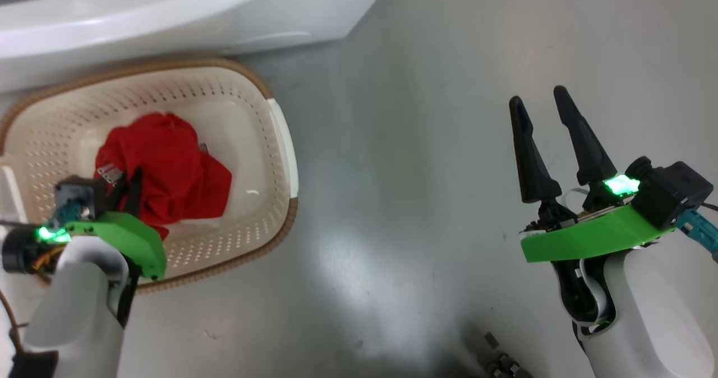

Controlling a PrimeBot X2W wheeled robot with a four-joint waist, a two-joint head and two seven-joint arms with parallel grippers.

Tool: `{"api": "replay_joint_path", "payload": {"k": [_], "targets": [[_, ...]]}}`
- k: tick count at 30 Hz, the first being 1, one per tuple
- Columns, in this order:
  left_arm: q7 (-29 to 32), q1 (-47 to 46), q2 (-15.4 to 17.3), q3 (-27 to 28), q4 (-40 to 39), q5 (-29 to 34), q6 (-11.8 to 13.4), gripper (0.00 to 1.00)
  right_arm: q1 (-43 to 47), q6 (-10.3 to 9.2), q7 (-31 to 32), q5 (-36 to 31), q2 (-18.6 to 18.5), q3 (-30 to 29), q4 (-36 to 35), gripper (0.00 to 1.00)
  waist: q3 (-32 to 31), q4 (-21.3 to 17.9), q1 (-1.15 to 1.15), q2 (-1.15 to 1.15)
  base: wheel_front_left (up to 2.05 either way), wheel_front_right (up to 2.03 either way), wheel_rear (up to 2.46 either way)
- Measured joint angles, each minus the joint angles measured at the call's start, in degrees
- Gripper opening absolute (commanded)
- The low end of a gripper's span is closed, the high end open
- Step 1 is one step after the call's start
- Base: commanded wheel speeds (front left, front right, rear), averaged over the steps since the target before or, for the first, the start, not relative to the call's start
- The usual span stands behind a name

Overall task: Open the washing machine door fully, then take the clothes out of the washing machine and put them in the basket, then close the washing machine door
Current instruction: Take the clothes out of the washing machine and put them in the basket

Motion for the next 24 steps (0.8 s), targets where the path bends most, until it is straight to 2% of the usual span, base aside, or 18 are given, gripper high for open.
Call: {"api": "replay_joint_path", "payload": {"k": [9, 20, 21, 22, 24], "targets": [[0.01, -5.39, 1.55, -3.05, 5.19, -0.74, 0.0, 0.0, -1.35, 0.0, 0.0, 0.22, 0.01, 0.92, -0.8, 1.0, 4.69, -1.14, 0.0, 0.0, 0.0, 0.0, 0.0], [0.01, -7.98, 1.97, -5.5, 8.11, -3.34, 0.0, 0.0, -1.58, 0.0, 0.0, 0.22, 0.0, 1.12, -1.15, 1.0, 6.11, -1.67, 0.0, 0.0, 0.0, 0.0, 0.0], [0.01, -7.98, 1.96, -5.7, 8.25, -3.79, -0.01, 0.14, -1.68, 0.0, 0.0, 0.22, 0.0, 1.12, -1.13, 1.0, 6.04, -1.62, 0.0, 0.0, 0.0, 0.0, 0.0], [0.01, -7.98, 1.96, -5.87, 8.44, -4.19, 0.0, 0.23, -1.91, 0.0, 0.0, 0.22, 0.01, 1.12, -1.11, 1.0, 5.93, -1.58, 0.0, 0.0, 0.0, 0.0, 0.0], [0.01, -7.99, 1.93, -6.05, 8.55, -4.75, 0.0, 0.58, -2.18, 0.0, 0.0, 0.21, 0.0, 1.04, -1.11, 1.0, 5.72, -1.41, 0.0, 0.0, 0.0, 0.0, 0.0]]}}
